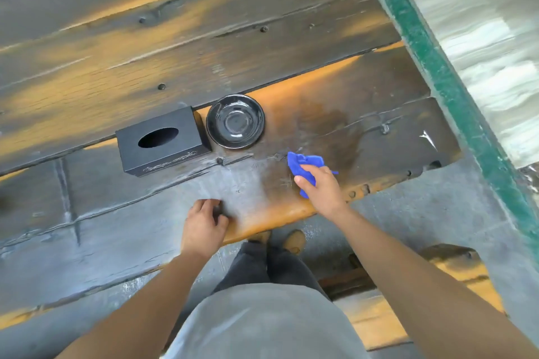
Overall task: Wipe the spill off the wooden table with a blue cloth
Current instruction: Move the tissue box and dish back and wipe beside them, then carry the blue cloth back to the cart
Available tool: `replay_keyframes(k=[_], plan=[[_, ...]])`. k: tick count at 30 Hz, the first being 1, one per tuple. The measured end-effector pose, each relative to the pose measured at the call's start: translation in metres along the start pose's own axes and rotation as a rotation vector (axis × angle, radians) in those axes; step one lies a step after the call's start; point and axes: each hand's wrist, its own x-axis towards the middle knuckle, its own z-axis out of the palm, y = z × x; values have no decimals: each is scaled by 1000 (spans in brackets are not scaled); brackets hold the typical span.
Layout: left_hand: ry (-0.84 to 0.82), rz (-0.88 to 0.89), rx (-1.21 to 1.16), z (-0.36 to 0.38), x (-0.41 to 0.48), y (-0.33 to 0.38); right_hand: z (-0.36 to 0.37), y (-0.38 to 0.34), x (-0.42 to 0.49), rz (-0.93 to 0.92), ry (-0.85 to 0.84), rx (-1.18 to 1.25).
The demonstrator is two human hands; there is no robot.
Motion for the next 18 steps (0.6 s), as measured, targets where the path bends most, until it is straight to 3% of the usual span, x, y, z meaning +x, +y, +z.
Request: replay_keyframes(k=[3, 7, 18], plan=[[-54, 11, 22, 0, -6, 5, -5, 12, -40, 83, 29, 139], [-246, 181, 69, 1, -9, 18, -15, 35, -90, 219, 189, 215], [-732, 503, 481, 44, 18, 117, 7, 130, -237, 816, 453, 382]])
